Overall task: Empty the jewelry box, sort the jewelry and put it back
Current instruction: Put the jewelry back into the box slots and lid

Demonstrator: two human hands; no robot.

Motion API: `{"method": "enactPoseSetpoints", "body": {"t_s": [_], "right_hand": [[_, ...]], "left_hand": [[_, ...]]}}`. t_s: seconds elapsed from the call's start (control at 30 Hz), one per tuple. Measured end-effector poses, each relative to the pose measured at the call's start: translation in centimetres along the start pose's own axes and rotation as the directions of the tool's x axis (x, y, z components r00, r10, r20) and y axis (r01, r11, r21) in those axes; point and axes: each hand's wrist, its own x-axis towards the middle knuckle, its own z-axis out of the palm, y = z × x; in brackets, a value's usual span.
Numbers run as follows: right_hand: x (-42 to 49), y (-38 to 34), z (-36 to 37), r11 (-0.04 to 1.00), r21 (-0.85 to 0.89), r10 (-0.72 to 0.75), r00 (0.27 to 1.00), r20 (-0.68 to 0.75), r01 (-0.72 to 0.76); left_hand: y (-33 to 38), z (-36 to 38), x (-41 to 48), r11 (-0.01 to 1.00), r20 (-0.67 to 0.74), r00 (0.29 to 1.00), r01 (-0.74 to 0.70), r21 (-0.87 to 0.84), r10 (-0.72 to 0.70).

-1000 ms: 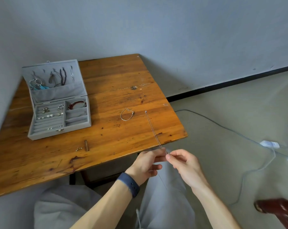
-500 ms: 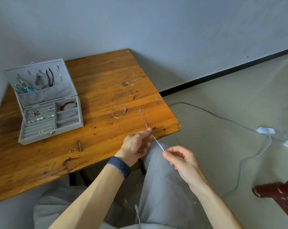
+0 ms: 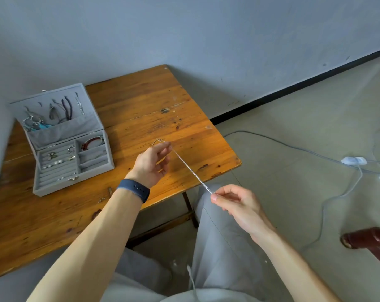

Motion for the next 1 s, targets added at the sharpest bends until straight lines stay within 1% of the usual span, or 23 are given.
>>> {"method": "enactPoseSetpoints", "body": {"t_s": [0.23, 0.4, 0.53, 0.67, 0.77, 0.9, 1.0], "right_hand": [[-0.2, -0.9, 1.2, 1.0, -0.002, -0.024, 0.998, 0.064, 0.024], [0.1, -1.6, 1.9, 0.998, -0.032, -0.043, 0.995, 0.086, 0.046], [0.7, -2.2, 2.0, 0.996, -0.064, -0.059, 0.992, 0.109, 0.066], [1.3, -2.8, 2.0, 0.996, -0.063, -0.053, 0.993, 0.109, 0.061], [1.7, -2.9, 2.2, 0.996, -0.065, -0.052, 0.992, 0.116, 0.06], [2.0, -3.0, 2.8, 0.996, -0.064, -0.053, 0.99, 0.131, 0.062], [2.2, -3.1, 3.1, 0.996, -0.06, -0.061, 0.989, 0.137, 0.07]], "left_hand": [[1.6, -2.0, 0.0, 0.998, -0.038, 0.997, -0.068, -0.002, 0.068], [2.2, -3.3, -0.1, 0.995, -0.097, 0.991, -0.095, -0.017, 0.093], [2.7, -4.5, -0.4, 0.994, -0.088, 0.991, -0.105, -0.006, 0.104], [2.8, -6.4, -0.7, 0.986, -0.064, 0.985, -0.159, 0.05, 0.162], [2.5, -7.9, -0.8, 0.978, -0.082, 0.978, -0.181, 0.101, 0.19], [1.9, -9.7, -1.0, 0.983, -0.081, 0.986, -0.138, 0.12, 0.148], [1.4, -11.1, -1.2, 0.994, -0.04, 0.994, -0.095, 0.052, 0.097]]}}
